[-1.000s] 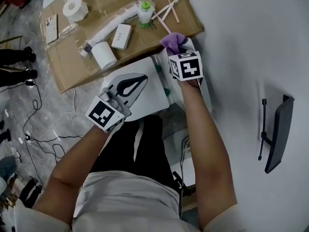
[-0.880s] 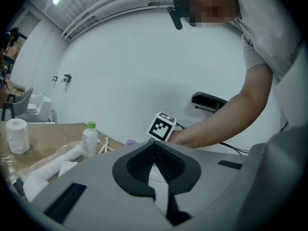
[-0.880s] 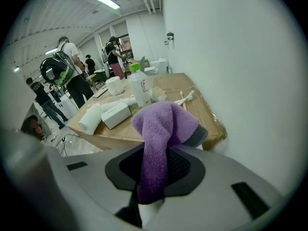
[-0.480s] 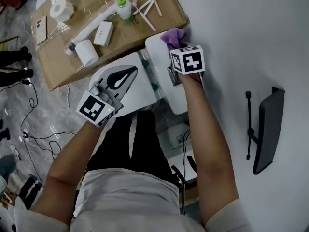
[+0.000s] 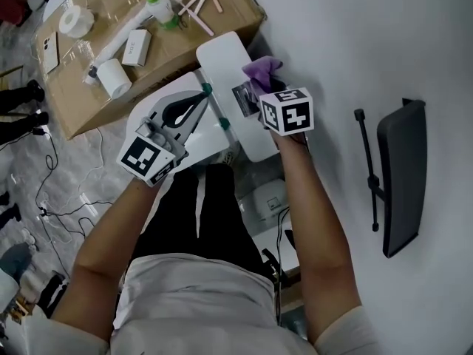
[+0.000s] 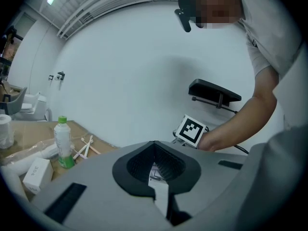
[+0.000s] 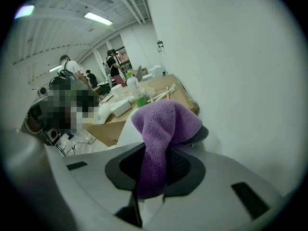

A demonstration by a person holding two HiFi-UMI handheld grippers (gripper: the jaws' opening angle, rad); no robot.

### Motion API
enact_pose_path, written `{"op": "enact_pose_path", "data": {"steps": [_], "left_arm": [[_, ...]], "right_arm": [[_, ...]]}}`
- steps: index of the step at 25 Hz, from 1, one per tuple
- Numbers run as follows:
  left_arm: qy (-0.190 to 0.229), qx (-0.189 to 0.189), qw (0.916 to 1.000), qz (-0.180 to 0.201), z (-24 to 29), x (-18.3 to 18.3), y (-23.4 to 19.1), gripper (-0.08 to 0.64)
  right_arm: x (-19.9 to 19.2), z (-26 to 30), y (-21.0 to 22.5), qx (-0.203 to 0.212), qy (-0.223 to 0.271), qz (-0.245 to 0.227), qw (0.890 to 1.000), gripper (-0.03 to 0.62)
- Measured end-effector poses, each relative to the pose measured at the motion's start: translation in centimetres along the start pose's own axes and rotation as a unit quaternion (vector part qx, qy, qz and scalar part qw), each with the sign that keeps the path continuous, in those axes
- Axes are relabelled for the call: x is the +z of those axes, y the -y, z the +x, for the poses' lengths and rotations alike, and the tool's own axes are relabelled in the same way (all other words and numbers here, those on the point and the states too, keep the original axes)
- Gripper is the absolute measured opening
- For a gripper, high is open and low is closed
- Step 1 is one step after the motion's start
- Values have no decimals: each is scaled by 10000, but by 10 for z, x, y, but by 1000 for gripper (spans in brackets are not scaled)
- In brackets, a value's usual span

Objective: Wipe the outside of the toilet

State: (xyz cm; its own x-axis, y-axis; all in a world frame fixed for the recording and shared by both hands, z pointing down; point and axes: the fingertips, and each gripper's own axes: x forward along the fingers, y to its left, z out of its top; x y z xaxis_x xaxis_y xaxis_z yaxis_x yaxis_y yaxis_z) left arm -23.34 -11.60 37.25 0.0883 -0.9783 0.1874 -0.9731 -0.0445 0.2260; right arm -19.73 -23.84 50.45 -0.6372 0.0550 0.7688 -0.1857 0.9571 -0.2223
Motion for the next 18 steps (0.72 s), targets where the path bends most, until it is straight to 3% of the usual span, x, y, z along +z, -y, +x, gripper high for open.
{"op": "enact_pose_path", "data": {"steps": [5,8,18], "left_arm": [[-43,-54,10000,4,9,-7,15,6],[-69,-92,9999,-3,11,-8,23,6],[-156,-133,9997,-140,27,-17,36,6]], "right_arm": [[-7,-8,3,110,200,195,9996,87],[-20,-17,4,66,100,81,9999,86],[-105,-74,-17,130,-225,-56,9996,86]]}}
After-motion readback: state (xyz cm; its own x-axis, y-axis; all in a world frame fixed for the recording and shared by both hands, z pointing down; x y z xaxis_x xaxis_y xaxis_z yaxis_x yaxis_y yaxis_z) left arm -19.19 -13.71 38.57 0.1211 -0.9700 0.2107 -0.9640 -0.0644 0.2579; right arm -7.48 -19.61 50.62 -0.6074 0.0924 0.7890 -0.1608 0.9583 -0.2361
